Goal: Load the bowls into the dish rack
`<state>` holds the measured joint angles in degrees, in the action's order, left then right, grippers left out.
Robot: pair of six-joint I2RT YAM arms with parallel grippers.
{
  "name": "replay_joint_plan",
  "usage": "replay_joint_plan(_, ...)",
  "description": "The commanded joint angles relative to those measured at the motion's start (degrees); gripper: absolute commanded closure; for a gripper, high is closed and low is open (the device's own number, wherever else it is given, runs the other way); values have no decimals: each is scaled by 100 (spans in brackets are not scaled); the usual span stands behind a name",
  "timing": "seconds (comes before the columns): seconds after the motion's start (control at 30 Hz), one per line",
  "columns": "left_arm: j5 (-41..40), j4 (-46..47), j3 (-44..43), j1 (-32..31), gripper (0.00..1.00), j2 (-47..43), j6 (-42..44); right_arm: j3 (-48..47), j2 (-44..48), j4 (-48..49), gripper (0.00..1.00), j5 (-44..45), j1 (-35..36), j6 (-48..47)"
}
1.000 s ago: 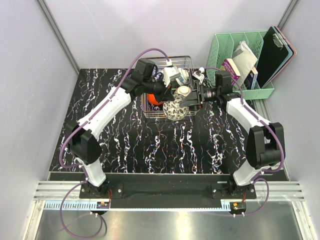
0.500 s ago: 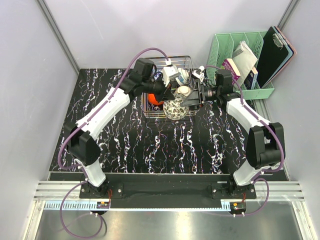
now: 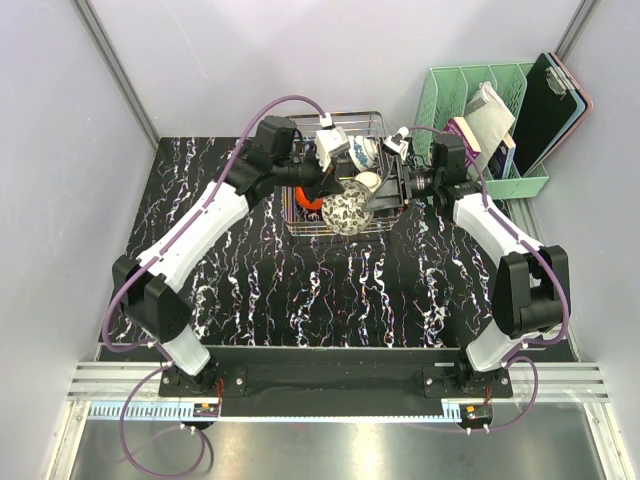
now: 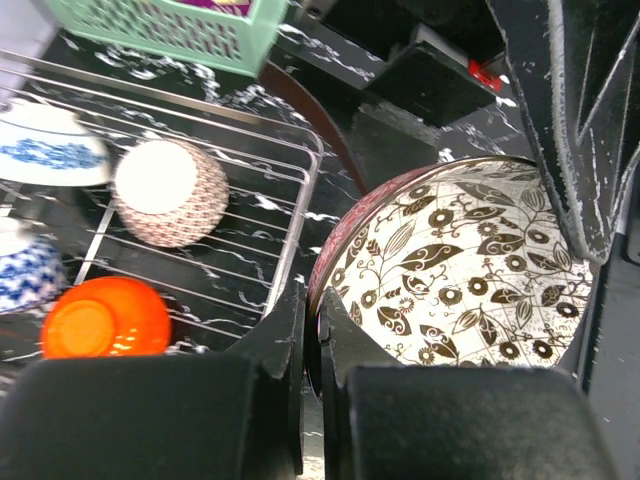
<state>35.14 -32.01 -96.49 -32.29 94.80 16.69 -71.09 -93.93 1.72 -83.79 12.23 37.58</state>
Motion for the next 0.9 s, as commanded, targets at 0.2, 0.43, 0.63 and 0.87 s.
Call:
replay_joint_plan(0.2,37,714,236,118,100,-498,-139,-511,173,48,21,-973,52,12)
replay_joint_plan(0.43,99,714,174,118,100,-428,-183,-625,103,48,11,-867,78,-23)
replay_joint_plan(0.63,108,722,165,118,100,-401,-210,-625,59,57,13,-788,166,-75)
replay_joint_plan(0.87,151,722,104,109,100,-366,-263,-687,-116,57,8,-691,236,-128)
